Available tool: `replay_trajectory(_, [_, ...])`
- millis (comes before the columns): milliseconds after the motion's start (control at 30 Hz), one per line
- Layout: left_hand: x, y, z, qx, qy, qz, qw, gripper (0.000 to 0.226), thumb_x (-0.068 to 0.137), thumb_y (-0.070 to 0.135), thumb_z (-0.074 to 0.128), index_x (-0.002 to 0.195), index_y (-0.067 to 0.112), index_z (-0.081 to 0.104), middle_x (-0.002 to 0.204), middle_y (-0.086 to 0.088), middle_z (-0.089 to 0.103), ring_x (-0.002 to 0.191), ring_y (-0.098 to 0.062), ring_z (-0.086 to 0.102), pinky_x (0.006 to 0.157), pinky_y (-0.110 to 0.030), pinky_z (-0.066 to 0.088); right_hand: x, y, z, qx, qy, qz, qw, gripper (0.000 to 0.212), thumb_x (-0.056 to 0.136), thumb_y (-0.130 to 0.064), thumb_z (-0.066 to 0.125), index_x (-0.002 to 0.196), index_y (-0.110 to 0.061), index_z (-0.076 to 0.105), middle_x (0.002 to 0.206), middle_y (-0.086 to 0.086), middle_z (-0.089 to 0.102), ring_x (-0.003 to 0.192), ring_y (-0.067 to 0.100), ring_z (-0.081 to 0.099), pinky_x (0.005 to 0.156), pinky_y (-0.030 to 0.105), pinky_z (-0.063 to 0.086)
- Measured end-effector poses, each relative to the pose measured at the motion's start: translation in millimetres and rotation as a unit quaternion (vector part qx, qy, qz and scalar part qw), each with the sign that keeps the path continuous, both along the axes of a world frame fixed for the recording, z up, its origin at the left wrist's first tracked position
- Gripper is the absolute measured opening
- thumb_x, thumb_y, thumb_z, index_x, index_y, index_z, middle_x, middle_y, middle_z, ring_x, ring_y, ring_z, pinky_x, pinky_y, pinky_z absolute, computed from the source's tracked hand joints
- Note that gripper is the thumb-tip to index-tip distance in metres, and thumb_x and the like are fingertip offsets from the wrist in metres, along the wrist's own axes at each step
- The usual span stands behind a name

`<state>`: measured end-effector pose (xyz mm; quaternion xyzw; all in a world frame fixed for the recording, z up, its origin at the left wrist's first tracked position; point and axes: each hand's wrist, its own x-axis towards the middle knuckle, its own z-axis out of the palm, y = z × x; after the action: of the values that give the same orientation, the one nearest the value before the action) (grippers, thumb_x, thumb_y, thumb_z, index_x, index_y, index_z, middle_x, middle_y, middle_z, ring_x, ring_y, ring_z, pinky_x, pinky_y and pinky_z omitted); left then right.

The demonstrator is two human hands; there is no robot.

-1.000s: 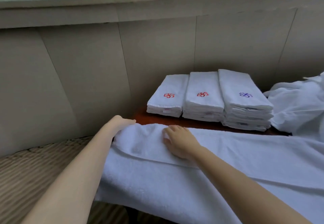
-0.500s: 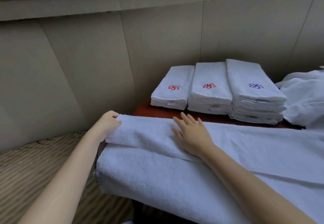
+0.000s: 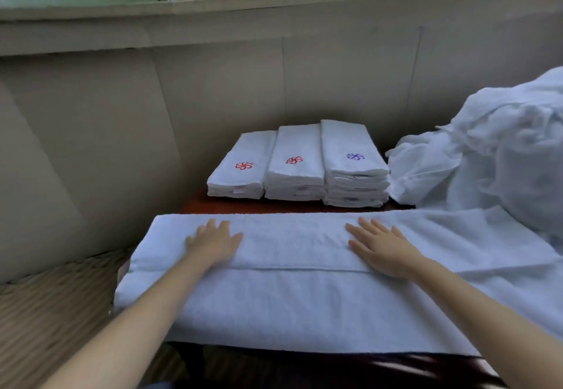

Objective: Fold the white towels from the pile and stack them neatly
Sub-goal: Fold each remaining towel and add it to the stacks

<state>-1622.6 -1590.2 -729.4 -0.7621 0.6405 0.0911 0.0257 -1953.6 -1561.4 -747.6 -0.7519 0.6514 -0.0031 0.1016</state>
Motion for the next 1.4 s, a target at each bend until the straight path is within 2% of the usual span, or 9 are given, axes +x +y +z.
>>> replay_trajectory(333, [-172.2,17.0,-35.4,-0.032,0.027,-0.211,0.977,0.069,0.09,0.071,0.015,0.151,0.04,0.006,0.161,0.003,-0.006,0.148,-0.022,-0.004,0.113,-0.057,0.0,-140.5,86.8,3.0,-0.032,0.007,-0.204,0.978,0.049,0.099,-0.049,0.026,0.145,-0.033,0.027,0.157,-0.001,0.018,0.142,0.019,0.021,0.112,0.044,0.016])
replay_trajectory(500, [-153.5,-1.3,-34.0,-0.045,0.028,-0.27,0.961,0.062,0.092,0.066,0.026,0.149,0.045,0.011,0.161,0.01,-0.001,0.148,-0.014,0.001,0.115,-0.048,0.003,-124.7,92.8,24.7,-0.039,0.052,-0.222,0.973,0.041,0.097,-0.047,0.036,0.119,-0.017,0.051,0.121,0.009,0.055,0.111,0.029,0.052,0.082,0.035,0.038])
replay_trajectory(633, [-148.0,-12.8,-11.8,-0.047,0.075,-0.24,0.967,0.021,0.095,0.044,0.038,0.111,0.038,0.05,0.141,0.006,0.046,0.126,-0.016,0.044,0.104,-0.039,0.029,-127.4,105.0,31.2,-0.061,0.006,-0.23,0.971,0.03,0.1,-0.03,0.036,0.076,-0.017,0.048,0.081,0.002,0.051,0.086,0.027,0.053,0.065,0.03,0.034])
replay_trajectory(700, [-170.1,-7.1,1.2,-0.086,0.059,-0.222,0.969,0.015,0.094,0.038,0.039,0.089,0.03,0.05,0.116,0.003,0.057,0.102,-0.019,0.053,0.091,-0.037,0.039,-137.2,112.9,32.4,-0.123,-0.001,-0.264,0.957,0.022,0.099,-0.027,0.038,0.082,-0.014,0.045,0.087,0.004,0.05,0.084,0.027,0.051,0.063,0.03,0.034])
replay_trajectory(867, [-253.0,32.6,-17.0,-0.054,0.08,-0.323,0.941,0.048,0.098,0.051,0.032,0.142,0.032,0.033,0.157,0.002,0.022,0.144,-0.019,0.02,0.114,-0.047,0.015,-170.9,118.4,16.9,-0.157,-0.102,-0.346,0.919,0.044,0.096,-0.029,0.049,0.133,-0.008,0.036,0.124,0.014,0.051,0.117,0.035,0.046,0.086,0.039,0.041])
replay_trajectory(967, [-274.2,42.8,-27.0,-0.034,0.044,-0.352,0.934,0.058,0.096,0.061,0.021,0.15,0.043,0.01,0.161,0.004,-0.005,0.148,-0.018,-0.006,0.115,-0.053,-0.002,-188.5,112.1,9.9,-0.188,-0.225,-0.391,0.873,0.031,0.092,-0.027,0.057,0.115,-0.006,0.053,0.113,0.012,0.058,0.112,0.031,0.051,0.083,0.034,0.041])
replay_trajectory(1100, [-273.2,39.0,-28.7,-0.006,0.032,-0.354,0.935,0.061,0.093,0.066,0.019,0.149,0.045,0.005,0.161,0.005,-0.01,0.148,-0.018,-0.01,0.115,-0.054,-0.005,-197.3,102.4,6.7,-0.158,-0.219,-0.372,0.888,0.02,0.087,-0.026,0.059,0.08,-0.007,0.063,0.089,0.008,0.063,0.093,0.027,0.059,0.072,0.032,0.043])
replay_trajectory(1200, [-274.9,37.2,-21.9,0.03,0.038,-0.36,0.932,0.061,0.094,0.065,0.02,0.15,0.045,0.006,0.16,0.007,-0.012,0.147,-0.018,-0.012,0.114,-0.054,-0.008,-211.6,98.3,17.1,-0.2,-0.244,-0.399,0.861,0.018,0.094,-0.024,0.051,0.079,-0.013,0.05,0.089,0.006,0.057,0.091,0.028,0.053,0.075,0.035,0.041])
replay_trajectory(1400, [-263.3,40.0,-7.7,0.108,0.109,-0.401,0.903,0.055,0.097,0.058,0.029,0.148,0.046,0.013,0.16,0.012,-0.01,0.146,-0.011,-0.014,0.115,-0.051,-0.013,-217.2,99.6,28.2,-0.092,-0.426,-0.375,0.818,0.037,0.091,-0.03,0.059,0.063,-0.014,0.04,0.048,-0.008,0.032,0.039,0.005,0.031,0.039,0.018,0.025])
